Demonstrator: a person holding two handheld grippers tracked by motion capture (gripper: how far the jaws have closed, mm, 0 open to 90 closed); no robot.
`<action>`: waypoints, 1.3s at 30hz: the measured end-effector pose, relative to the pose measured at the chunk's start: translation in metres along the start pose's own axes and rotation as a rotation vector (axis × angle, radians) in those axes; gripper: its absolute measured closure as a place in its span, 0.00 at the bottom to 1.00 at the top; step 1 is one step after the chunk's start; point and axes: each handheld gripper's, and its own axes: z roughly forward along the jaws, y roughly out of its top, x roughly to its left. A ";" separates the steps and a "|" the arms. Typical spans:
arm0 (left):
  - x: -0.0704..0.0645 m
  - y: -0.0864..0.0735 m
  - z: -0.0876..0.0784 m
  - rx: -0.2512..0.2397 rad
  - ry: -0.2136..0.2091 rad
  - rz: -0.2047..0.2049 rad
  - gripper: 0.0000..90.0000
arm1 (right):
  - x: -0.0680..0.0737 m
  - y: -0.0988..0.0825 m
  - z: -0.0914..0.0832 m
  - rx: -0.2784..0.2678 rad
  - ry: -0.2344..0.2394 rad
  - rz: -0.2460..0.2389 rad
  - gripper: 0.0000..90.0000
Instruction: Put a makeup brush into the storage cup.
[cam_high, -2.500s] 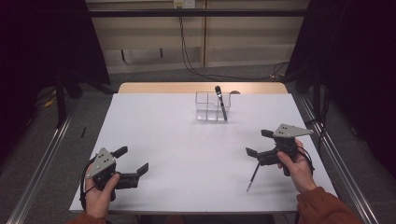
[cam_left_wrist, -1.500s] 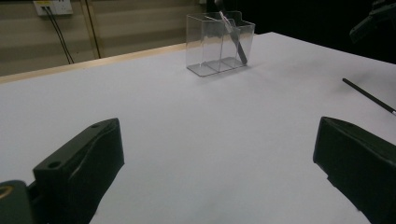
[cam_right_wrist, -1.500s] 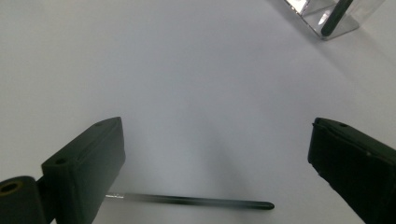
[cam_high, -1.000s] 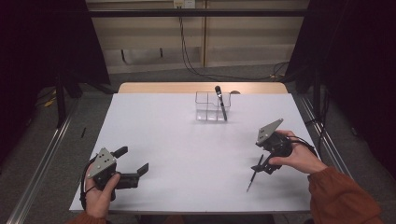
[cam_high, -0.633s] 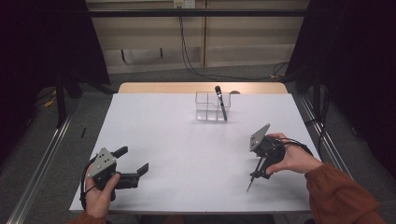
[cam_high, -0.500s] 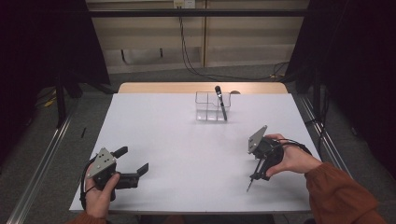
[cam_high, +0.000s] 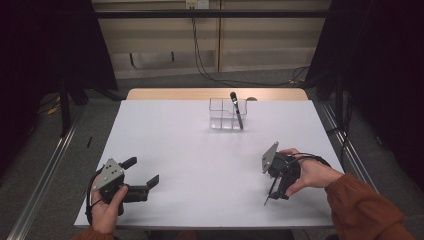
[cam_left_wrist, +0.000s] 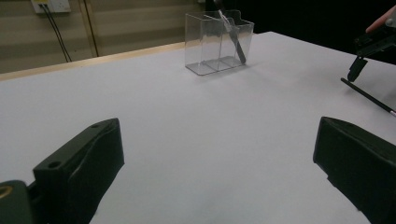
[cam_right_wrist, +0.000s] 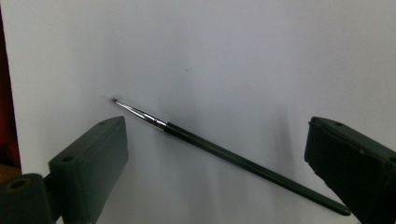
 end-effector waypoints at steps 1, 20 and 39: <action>0.000 0.000 0.000 0.001 0.000 0.001 0.02 | 0.001 0.000 0.001 0.012 0.007 -0.002 0.08; 0.000 -0.001 -0.001 0.003 0.002 0.001 0.02 | 0.004 0.002 0.012 0.085 0.014 -0.053 0.25; 0.000 -0.001 -0.001 0.005 -0.001 0.004 0.02 | 0.002 0.010 0.006 0.144 0.027 -0.080 0.76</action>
